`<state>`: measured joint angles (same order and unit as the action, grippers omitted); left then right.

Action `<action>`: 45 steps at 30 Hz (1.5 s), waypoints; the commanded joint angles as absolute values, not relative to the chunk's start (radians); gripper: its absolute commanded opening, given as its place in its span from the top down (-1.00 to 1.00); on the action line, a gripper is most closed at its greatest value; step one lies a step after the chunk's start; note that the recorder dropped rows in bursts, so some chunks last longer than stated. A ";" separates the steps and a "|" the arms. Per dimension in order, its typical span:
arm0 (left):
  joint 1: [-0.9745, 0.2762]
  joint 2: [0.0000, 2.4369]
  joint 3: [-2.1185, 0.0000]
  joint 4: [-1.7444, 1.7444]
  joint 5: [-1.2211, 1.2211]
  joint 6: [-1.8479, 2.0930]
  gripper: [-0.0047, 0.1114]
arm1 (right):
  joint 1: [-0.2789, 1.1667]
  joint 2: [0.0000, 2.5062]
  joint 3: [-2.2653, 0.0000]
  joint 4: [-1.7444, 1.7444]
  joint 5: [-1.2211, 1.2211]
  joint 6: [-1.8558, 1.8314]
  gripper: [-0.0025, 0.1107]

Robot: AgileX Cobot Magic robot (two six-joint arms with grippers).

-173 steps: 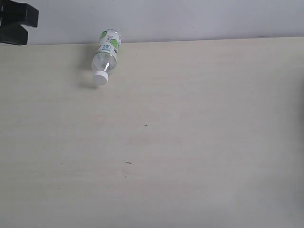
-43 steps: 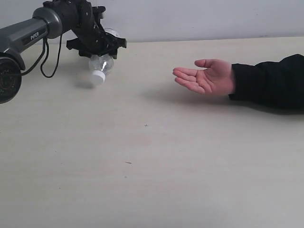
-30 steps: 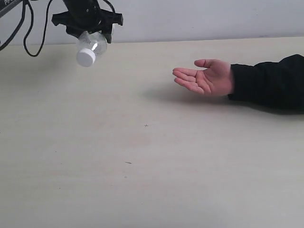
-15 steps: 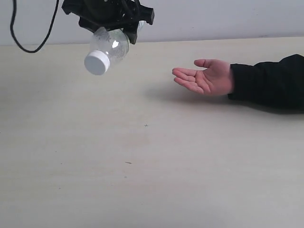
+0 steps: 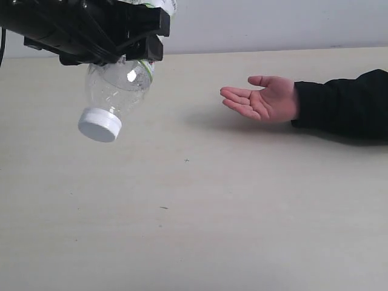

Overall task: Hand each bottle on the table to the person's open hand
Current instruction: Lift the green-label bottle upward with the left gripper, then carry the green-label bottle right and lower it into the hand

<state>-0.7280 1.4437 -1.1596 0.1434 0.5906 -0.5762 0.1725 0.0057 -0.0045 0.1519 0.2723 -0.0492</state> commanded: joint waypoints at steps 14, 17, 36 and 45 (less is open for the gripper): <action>-0.983 1.589 -1.218 0.069 0.083 -0.965 0.92 | 0.167 0.000 0.000 0.151 0.267 -0.047 0.96; -0.986 1.675 -1.292 0.069 0.059 -1.034 0.92 | 0.167 0.000 0.000 0.151 0.267 -0.047 0.96; -0.911 2.171 -1.628 0.069 0.000 -1.190 0.92 | 0.167 0.000 0.000 0.151 0.267 -0.047 0.96; -0.881 2.217 -1.628 0.067 -0.005 -1.183 0.92 | 0.167 0.000 0.000 0.151 0.267 -0.047 0.96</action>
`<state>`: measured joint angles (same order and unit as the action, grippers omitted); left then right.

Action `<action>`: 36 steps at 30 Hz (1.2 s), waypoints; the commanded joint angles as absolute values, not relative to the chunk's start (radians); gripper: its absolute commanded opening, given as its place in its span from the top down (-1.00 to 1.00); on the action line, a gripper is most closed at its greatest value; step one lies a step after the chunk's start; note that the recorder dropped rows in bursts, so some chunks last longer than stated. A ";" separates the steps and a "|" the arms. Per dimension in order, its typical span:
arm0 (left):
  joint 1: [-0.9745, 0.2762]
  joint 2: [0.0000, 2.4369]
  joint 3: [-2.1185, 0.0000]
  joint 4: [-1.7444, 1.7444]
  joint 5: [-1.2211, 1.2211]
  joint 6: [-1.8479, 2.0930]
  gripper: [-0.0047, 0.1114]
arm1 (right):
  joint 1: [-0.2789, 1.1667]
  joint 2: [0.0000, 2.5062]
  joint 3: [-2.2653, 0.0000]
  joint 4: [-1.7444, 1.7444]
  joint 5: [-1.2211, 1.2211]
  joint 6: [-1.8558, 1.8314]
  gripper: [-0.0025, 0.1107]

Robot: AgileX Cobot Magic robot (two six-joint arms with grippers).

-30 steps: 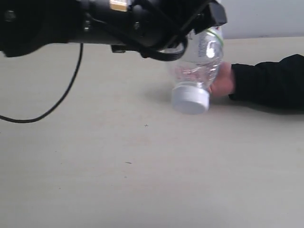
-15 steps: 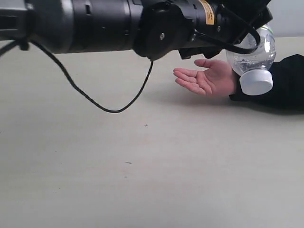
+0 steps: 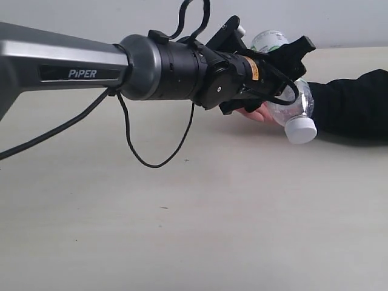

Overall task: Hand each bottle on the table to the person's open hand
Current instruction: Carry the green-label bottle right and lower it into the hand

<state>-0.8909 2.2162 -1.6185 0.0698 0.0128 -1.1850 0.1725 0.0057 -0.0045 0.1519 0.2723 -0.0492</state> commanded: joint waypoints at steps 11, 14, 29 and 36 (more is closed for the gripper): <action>-0.854 2.223 -1.628 0.069 0.022 -1.140 0.92 | 0.167 0.000 0.000 0.151 0.267 -0.047 0.96; -0.849 2.238 -1.628 0.071 0.024 -1.129 0.92 | 0.167 0.000 0.000 0.151 0.267 -0.047 0.96; -0.828 2.297 -1.628 0.075 -0.008 -1.068 0.92 | 0.167 0.000 0.000 0.151 0.267 -0.047 0.96; -0.826 2.299 -1.628 0.075 -0.009 -1.072 0.92 | 0.167 0.000 0.000 0.151 0.267 -0.047 0.96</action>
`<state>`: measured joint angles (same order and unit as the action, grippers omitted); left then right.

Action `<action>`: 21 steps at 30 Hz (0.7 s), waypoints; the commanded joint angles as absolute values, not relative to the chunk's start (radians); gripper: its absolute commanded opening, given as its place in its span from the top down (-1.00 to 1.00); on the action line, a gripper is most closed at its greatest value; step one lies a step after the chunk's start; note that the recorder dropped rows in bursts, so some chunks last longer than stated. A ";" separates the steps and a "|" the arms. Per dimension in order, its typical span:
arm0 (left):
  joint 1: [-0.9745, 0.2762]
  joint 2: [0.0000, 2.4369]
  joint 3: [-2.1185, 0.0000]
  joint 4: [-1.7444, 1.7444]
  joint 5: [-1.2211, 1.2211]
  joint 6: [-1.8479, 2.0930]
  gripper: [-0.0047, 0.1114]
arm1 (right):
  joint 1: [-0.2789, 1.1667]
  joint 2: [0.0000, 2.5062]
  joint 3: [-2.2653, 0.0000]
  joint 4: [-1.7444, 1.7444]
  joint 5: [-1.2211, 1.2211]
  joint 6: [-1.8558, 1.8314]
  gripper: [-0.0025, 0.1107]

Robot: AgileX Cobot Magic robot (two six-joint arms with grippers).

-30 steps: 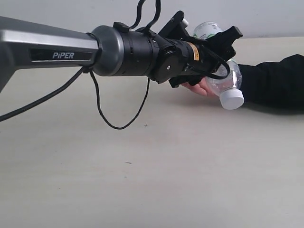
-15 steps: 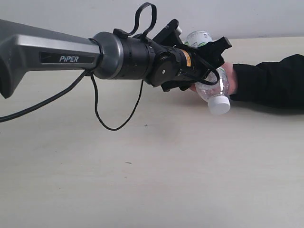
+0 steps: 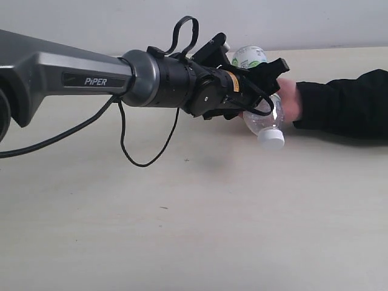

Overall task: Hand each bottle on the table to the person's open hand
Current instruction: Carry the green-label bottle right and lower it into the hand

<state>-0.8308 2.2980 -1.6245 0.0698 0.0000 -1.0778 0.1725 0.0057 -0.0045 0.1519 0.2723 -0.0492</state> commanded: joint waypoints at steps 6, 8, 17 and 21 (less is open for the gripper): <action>-0.826 2.299 -1.630 0.073 0.000 -1.085 0.65 | 0.167 0.000 0.000 0.151 0.267 -0.047 0.96; -0.826 2.299 -1.630 0.071 0.000 -1.085 0.48 | 0.167 0.000 0.000 0.151 0.267 -0.047 0.96; -0.826 2.299 -1.630 0.069 -0.006 -1.141 -0.36 | 0.167 0.000 0.000 0.151 0.267 -0.047 0.96; -0.826 2.299 -1.630 0.069 -0.009 -1.141 -0.53 | 0.167 0.000 0.000 0.151 0.267 -0.047 0.96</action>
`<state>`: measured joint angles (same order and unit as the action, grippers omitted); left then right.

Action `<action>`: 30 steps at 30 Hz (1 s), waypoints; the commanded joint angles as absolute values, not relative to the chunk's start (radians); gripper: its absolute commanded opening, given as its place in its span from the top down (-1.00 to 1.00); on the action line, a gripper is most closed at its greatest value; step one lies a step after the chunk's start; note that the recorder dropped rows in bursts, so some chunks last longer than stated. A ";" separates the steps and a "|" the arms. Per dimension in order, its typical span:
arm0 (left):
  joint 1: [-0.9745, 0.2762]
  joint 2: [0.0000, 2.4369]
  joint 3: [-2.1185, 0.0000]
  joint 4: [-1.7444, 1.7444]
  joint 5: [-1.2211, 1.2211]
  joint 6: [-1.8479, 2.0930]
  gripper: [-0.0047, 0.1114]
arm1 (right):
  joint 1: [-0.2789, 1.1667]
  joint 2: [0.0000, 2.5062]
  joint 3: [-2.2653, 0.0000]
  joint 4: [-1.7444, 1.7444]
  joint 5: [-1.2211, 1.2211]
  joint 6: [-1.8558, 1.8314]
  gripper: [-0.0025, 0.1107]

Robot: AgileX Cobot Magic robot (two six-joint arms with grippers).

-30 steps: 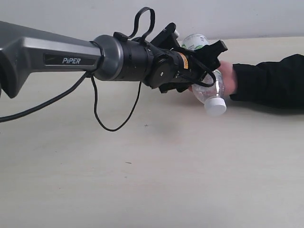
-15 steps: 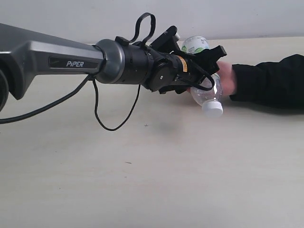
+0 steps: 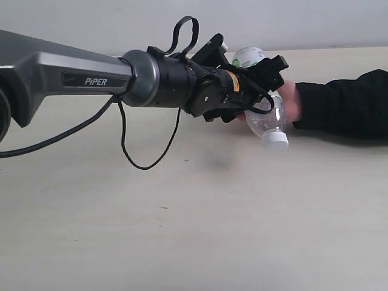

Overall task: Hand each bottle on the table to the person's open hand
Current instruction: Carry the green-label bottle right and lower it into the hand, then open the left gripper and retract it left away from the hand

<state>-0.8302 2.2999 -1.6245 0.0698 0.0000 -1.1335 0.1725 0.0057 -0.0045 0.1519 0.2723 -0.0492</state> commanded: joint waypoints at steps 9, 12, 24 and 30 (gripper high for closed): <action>-0.826 2.297 -1.630 0.069 -0.037 -1.169 -0.47 | 0.167 0.000 0.000 0.151 0.267 -0.047 0.96; -0.826 2.292 -1.630 0.069 -0.039 -1.169 -0.47 | 0.167 0.000 0.000 0.151 0.267 -0.047 0.96; -0.825 2.205 -1.630 0.071 0.064 -1.147 -0.66 | 0.167 0.000 0.000 0.151 0.267 -0.047 0.96; -0.810 2.147 -1.630 0.071 0.189 -1.079 -0.77 | 0.167 0.000 0.000 0.151 0.267 -0.047 0.96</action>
<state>-0.8217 2.1805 -1.6245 0.0679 0.1360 -1.1190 0.1725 0.0057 -0.0045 0.1519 0.2723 -0.0492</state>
